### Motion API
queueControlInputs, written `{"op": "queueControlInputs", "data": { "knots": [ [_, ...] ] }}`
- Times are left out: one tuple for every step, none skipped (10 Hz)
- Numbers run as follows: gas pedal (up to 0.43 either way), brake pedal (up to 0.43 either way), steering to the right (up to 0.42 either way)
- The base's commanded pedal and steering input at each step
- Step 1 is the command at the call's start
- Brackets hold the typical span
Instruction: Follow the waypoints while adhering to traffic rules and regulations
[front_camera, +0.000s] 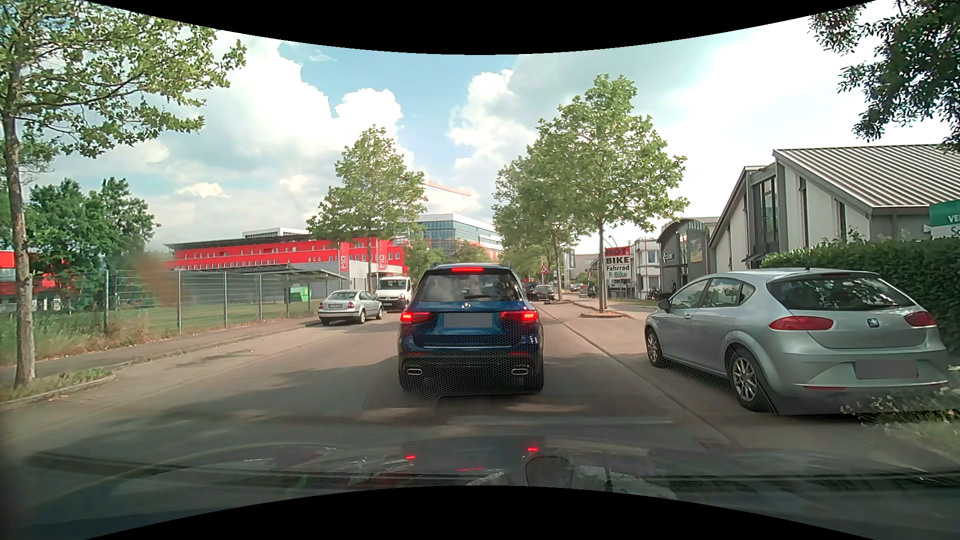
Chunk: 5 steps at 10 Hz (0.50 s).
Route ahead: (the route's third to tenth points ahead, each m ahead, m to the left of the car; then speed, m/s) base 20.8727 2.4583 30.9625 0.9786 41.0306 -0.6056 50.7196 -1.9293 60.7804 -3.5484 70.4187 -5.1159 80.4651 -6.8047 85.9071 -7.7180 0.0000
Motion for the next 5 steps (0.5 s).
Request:
{"op": "queueControlInputs", "data": {
  "knots": [
    [0.000,0.268,-0.005],
    [0.000,0.268,-0.005],
    [0.000,0.268,-0.005],
    [0.000,0.268,-0.005],
    [0.000,0.268,-0.005]
  ]
}}
